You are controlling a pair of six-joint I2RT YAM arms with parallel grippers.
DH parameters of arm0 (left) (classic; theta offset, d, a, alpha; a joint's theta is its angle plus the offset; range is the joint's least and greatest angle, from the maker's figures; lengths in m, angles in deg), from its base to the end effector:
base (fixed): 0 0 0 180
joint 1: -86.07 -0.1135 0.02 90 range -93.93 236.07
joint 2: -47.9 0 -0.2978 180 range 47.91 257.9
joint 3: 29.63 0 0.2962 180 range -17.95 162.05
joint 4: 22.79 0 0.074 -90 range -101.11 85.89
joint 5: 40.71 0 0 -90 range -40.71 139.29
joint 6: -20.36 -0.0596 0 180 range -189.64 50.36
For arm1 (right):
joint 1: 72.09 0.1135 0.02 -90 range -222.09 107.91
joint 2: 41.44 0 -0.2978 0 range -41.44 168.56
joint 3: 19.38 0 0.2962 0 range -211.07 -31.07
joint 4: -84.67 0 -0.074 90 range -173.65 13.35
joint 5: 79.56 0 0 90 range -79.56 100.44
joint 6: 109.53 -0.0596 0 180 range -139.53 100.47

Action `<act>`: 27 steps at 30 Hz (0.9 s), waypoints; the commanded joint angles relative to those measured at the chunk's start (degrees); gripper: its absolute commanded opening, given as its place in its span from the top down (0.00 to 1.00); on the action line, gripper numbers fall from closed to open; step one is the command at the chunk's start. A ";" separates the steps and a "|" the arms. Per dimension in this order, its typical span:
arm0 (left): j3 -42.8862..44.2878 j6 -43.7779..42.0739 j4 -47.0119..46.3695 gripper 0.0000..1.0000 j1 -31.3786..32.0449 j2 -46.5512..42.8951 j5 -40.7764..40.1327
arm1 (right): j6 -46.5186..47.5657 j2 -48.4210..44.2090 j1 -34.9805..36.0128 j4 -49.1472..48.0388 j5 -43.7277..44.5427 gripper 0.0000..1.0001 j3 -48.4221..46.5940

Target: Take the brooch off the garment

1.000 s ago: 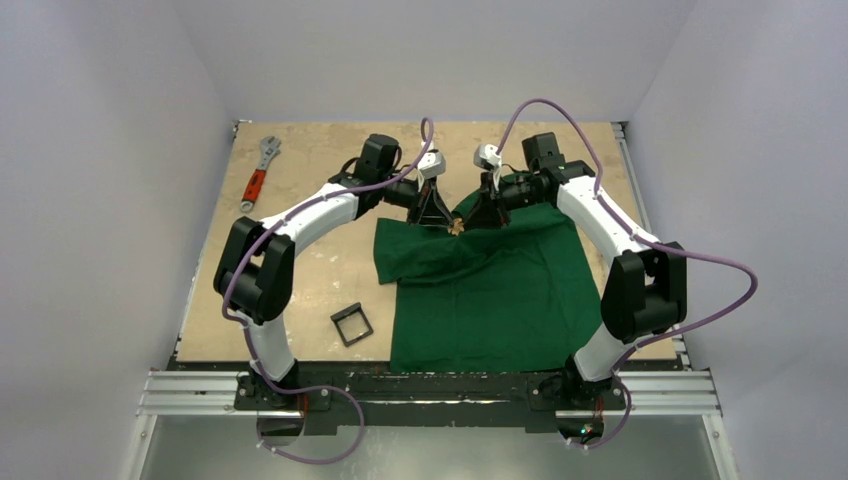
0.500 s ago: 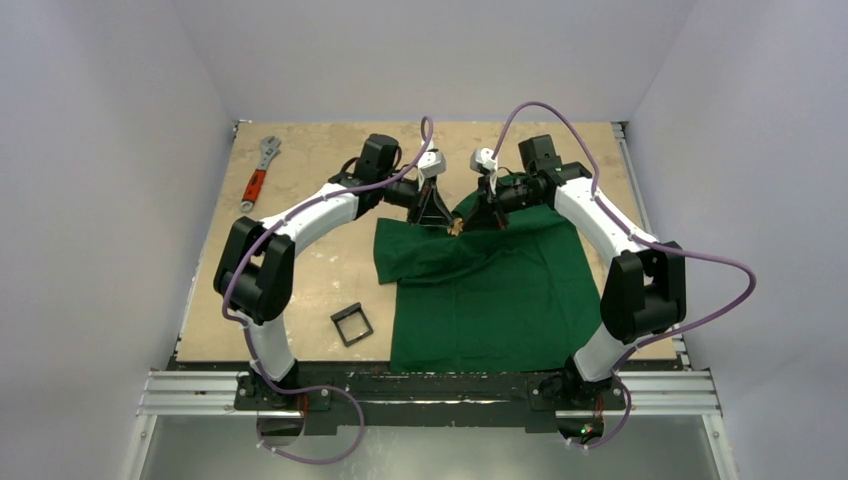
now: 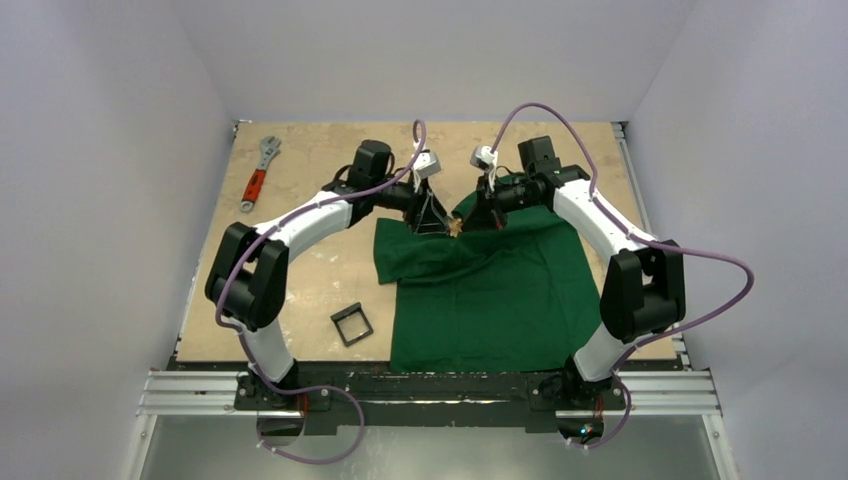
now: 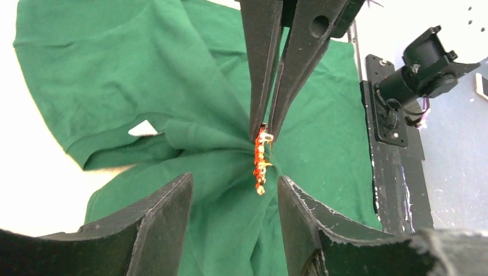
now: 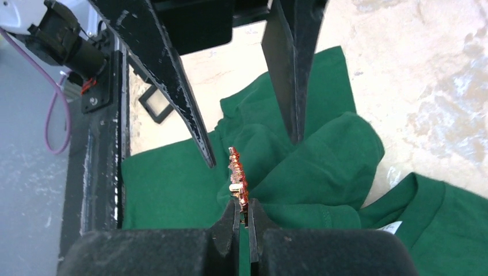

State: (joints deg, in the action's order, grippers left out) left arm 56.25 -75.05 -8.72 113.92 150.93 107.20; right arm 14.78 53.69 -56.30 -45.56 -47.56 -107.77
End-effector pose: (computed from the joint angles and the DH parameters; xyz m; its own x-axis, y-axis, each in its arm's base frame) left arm 0.3836 -0.2598 0.2615 -0.3725 0.2534 -0.8928 0.9280 0.1078 -0.3565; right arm 0.3702 0.1572 0.2873 -0.3278 -0.4031 -0.8544 -0.9434 0.1881 0.2732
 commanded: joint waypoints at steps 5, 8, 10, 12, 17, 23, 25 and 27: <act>-3.65 13.50 -10.11 0.44 -0.16 -5.11 -8.42 | -22.31 -2.11 0.06 -10.76 1.90 1.00 4.97; -4.59 16.09 -12.41 0.45 0.88 -4.87 -8.61 | -27.23 -2.73 -0.18 -13.07 3.23 1.00 6.80; -5.07 17.61 -13.43 0.46 1.13 -4.54 -8.73 | -30.03 -2.84 -0.86 -14.37 4.00 1.00 7.69; -5.26 18.24 -13.58 0.46 1.30 -4.42 -9.73 | -32.58 -2.69 -1.55 -15.16 4.56 1.00 8.18; -4.40 20.08 -12.54 0.46 1.48 -3.10 -12.16 | -35.62 -2.92 -2.04 -17.13 4.96 1.00 9.15; -4.15 20.67 -10.80 0.46 2.48 -2.14 -14.14 | -36.29 -2.66 -2.10 -17.64 4.07 1.00 9.21; -4.36 20.94 -10.81 0.46 2.98 -1.96 -14.80 | -36.47 -2.58 -2.14 -17.77 3.82 1.00 9.21; -4.41 21.46 -10.77 0.47 3.43 -1.74 -15.91 | -36.71 -2.56 -2.10 -17.96 3.71 1.00 9.12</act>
State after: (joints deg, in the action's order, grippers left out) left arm 51.31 -55.16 -18.75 116.15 148.48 93.38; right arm -20.43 53.41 -58.33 -61.47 -43.01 -98.53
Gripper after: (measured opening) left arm 0.539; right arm 0.024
